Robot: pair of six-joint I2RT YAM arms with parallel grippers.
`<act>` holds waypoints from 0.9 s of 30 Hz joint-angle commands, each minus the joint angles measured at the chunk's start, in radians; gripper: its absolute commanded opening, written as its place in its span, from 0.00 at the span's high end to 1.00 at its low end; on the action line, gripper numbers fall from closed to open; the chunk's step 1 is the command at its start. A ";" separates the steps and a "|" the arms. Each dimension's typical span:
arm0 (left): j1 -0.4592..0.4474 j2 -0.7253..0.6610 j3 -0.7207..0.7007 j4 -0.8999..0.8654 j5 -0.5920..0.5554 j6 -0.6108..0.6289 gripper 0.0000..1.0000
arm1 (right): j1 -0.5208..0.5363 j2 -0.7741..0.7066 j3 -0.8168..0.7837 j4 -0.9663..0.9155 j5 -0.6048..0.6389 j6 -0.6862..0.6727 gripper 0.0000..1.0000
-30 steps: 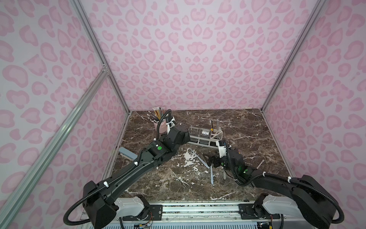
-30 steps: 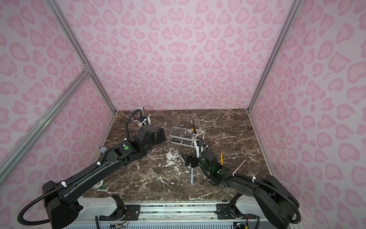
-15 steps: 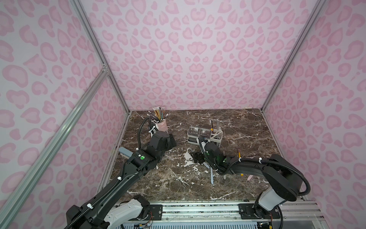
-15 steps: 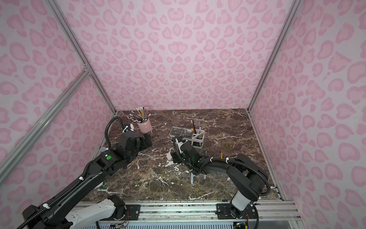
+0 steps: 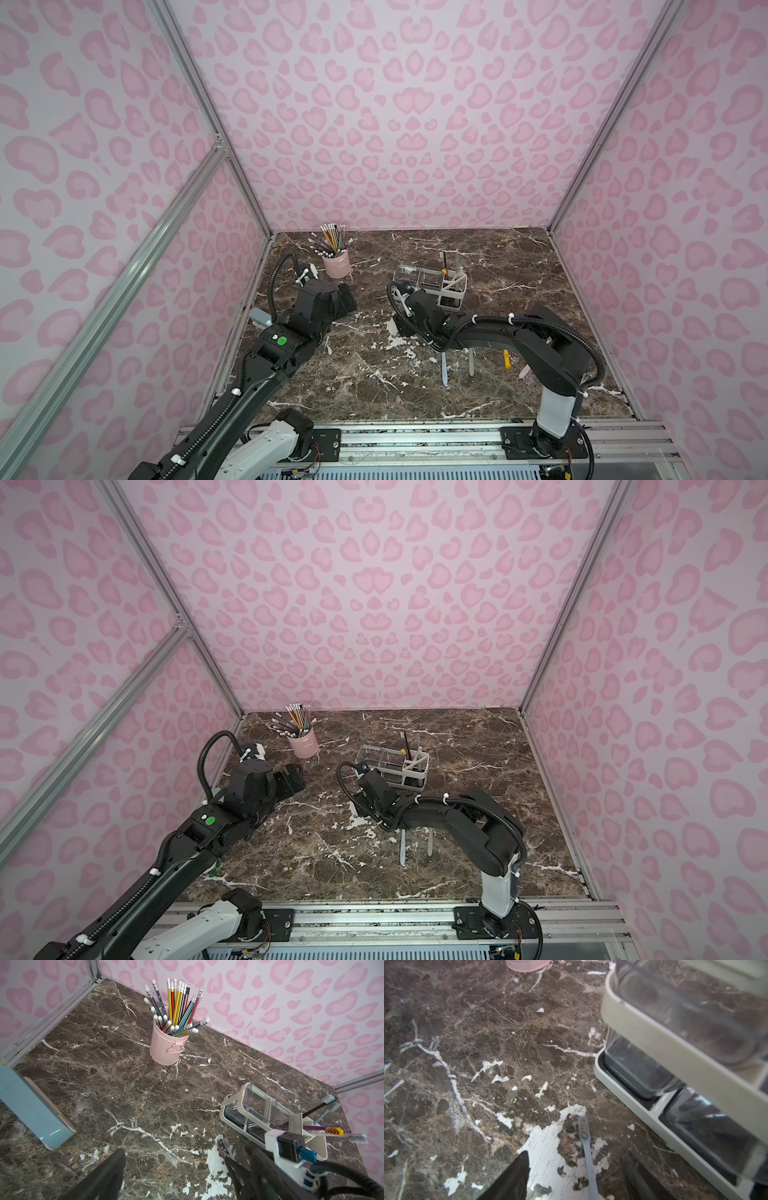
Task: Place the toothbrush into the toothbrush holder
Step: Pick up the toothbrush from the center of the board.
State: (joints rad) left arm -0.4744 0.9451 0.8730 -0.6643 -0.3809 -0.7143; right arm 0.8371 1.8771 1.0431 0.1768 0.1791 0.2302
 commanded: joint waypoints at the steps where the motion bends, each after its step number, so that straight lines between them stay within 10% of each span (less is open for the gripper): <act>1: 0.006 -0.006 -0.005 0.038 0.014 0.012 0.04 | 0.003 0.032 0.043 -0.040 0.017 -0.015 0.32; 27: 0.059 -0.016 -0.019 0.056 0.054 0.013 0.04 | -0.029 0.188 0.152 -0.082 0.005 -0.020 0.61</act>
State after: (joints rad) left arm -0.4206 0.9295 0.8566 -0.6575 -0.3374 -0.7071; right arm 0.8078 2.0563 1.1957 0.1364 0.1902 0.2085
